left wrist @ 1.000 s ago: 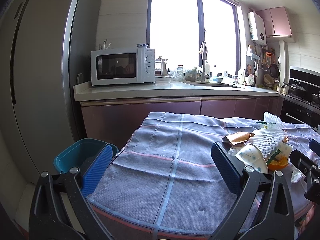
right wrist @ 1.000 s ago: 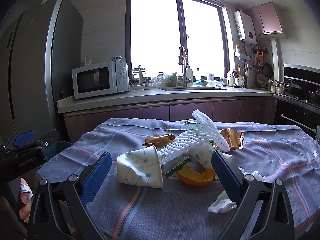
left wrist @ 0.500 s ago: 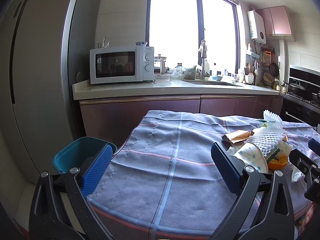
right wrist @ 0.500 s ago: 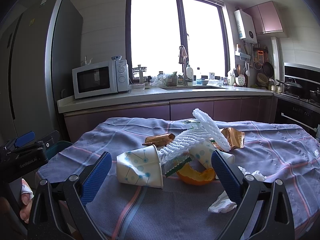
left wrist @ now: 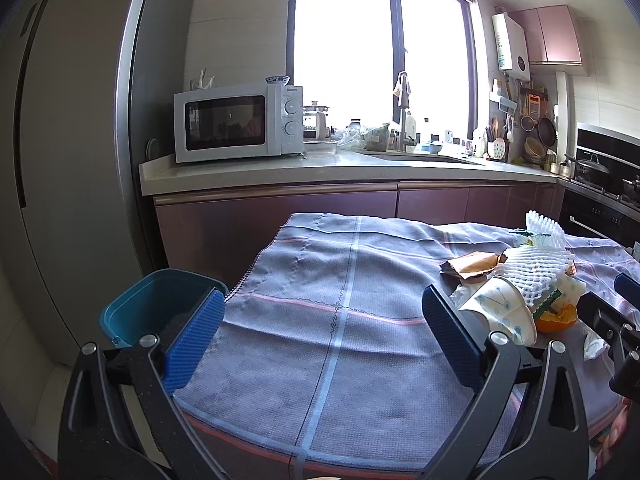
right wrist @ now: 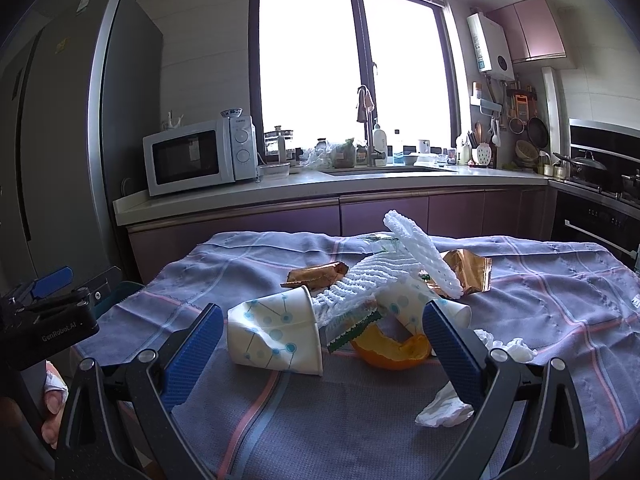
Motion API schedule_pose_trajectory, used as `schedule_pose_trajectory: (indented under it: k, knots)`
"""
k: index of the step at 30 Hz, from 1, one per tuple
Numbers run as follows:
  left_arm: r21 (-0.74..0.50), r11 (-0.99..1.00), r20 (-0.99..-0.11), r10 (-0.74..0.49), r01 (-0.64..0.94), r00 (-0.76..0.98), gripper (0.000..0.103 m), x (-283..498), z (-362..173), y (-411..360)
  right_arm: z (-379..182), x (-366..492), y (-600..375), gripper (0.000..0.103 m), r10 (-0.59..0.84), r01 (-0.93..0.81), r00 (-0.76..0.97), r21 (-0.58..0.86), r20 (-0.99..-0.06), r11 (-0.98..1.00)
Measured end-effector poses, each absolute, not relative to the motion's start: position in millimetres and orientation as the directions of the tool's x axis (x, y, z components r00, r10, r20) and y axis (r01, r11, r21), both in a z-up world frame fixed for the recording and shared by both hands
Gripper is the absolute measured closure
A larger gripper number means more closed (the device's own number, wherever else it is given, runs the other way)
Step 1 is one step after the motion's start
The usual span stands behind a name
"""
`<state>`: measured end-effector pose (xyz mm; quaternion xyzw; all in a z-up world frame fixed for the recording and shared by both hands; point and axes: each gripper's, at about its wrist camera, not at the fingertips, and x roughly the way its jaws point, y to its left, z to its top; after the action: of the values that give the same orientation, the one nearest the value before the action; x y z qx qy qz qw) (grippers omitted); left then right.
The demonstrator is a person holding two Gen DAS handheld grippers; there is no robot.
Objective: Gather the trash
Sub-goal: 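Grasp the white foam fruit net with the right gripper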
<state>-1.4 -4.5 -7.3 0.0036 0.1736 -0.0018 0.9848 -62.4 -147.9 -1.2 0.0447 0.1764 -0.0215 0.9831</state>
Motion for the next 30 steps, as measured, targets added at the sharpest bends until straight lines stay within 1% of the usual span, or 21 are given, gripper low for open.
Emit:
schedule_pose_trajectory:
  k: [6,12,18,22,25,27,28,29,30]
  knots:
    - [0.011,1.000,-0.360,-0.009,0.014,0.933,0.006,5.3,-9.7,-8.0,-3.4,-58.0,-154.8,0.007,-0.020,0.056,0.933,0.090,-0.359,0.994]
    - [0.015,0.998,-0.393,-0.054,0.065,0.918,0.006,13.1,-13.5,-17.6,-7.0,-49.4,-165.5,0.007,-0.003,0.054,0.922,0.120,-0.387,0.991]
    - [0.012,0.982,-0.430,-0.165,0.189,0.888,0.006,19.8,-17.3,-38.5,-13.2,-40.4,-178.8,0.007,0.000,0.068,0.905,0.144,-0.426,0.987]
    - [-0.037,0.952,-0.480,-0.283,0.303,0.831,0.006,32.1,-20.4,-52.9,-13.9,-33.1,-187.7,0.007,0.011,0.067,0.893,0.157,-0.449,0.985]
    - [-0.074,0.931,-0.509,-0.343,0.356,0.789,0.006,42.3,-23.5,-62.5,-13.6,-27.0,-196.2,0.007,0.018,0.070,0.888,0.173,-0.459,0.982]
    - [-0.092,0.920,-0.522,-0.370,0.381,0.768,0.007,47.9,-25.1,-68.4,-12.9,-23.1,-201.8,0.007,0.030,0.066,0.885,0.189,-0.464,0.980]
    - [-0.099,0.915,-0.529,-0.382,0.392,0.757,0.010,50.4,-25.8,-71.5,-12.1,-21.0,-204.6,0.007,0.039,0.061,0.884,0.198,-0.465,0.978]
    - [-0.110,0.905,-0.539,-0.401,0.410,0.741,0.016,52.4,-26.6,-75.1,-11.3,-19.0,-207.1,0.007,0.048,0.056,0.883,0.206,-0.467,0.977]
    - [-0.120,0.898,-0.551,-0.415,0.424,0.724,0.019,54.7,-27.3,-77.2,-10.3,-16.7,-209.2,0.007,0.052,0.054,0.883,0.211,-0.467,0.976]
